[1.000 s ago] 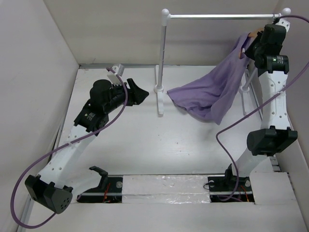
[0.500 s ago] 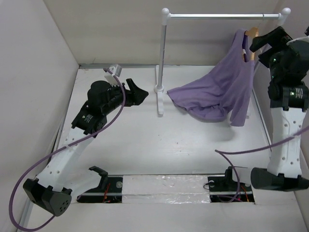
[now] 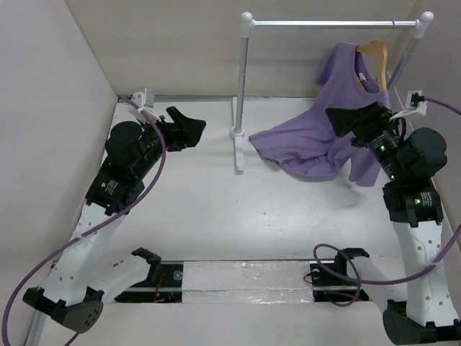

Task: Place the t-shirt on the hanger
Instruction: Reset both arms

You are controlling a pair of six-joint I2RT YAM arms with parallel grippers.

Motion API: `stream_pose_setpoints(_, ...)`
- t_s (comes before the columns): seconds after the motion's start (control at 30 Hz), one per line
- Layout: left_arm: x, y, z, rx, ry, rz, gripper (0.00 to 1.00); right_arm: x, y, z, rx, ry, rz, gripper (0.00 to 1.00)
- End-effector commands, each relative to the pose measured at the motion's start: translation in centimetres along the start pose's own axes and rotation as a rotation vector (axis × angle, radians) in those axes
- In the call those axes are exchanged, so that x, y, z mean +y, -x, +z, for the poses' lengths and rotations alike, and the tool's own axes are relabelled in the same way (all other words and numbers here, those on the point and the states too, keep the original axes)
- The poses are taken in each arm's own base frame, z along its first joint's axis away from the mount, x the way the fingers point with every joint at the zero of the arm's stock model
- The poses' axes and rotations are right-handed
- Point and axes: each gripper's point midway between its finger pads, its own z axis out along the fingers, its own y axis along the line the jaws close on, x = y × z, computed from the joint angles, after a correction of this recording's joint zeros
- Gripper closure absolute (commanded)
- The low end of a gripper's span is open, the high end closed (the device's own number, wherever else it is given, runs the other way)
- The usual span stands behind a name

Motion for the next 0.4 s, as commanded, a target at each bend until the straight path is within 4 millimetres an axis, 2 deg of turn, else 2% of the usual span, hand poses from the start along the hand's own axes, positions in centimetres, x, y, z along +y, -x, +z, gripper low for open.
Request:
stream_pose_setpoints(0.0, 0.9, 1.9, -2.1, -0.101, 0.067, 0.004, 0.29, 1.7, -2.1, -1.1, 0.06, 0.105, 0.004, 0.0)
stream_pose_setpoints(0.1, 1.8, 0.7, -2.2, -0.068, 0.095, -0.012, 0.29, 0.8, -4.7, -1.7, 0.123, 0.094, 0.02, 0.0)
stream_pose_setpoints(0.2, 2.0, -1.1, -1.3, -0.013, 0.088, -0.047, 0.3, -0.5, -7.2, -1.6, 0.193, 0.069, 0.025, 0.0)
stream_pose_setpoints(0.27, 1.8, -2.0, -0.8, 0.019, 0.072, -0.072, 0.3, -0.7, -7.9, -1.4, 0.218, 0.064, 0.028, 0.0)
stream_pose_setpoints(0.37, 1.9, -2.5, -0.4, 0.038, 0.072, -0.08, 0.29, -0.3, -7.4, -1.3, 0.207, 0.072, 0.024, 0.0)
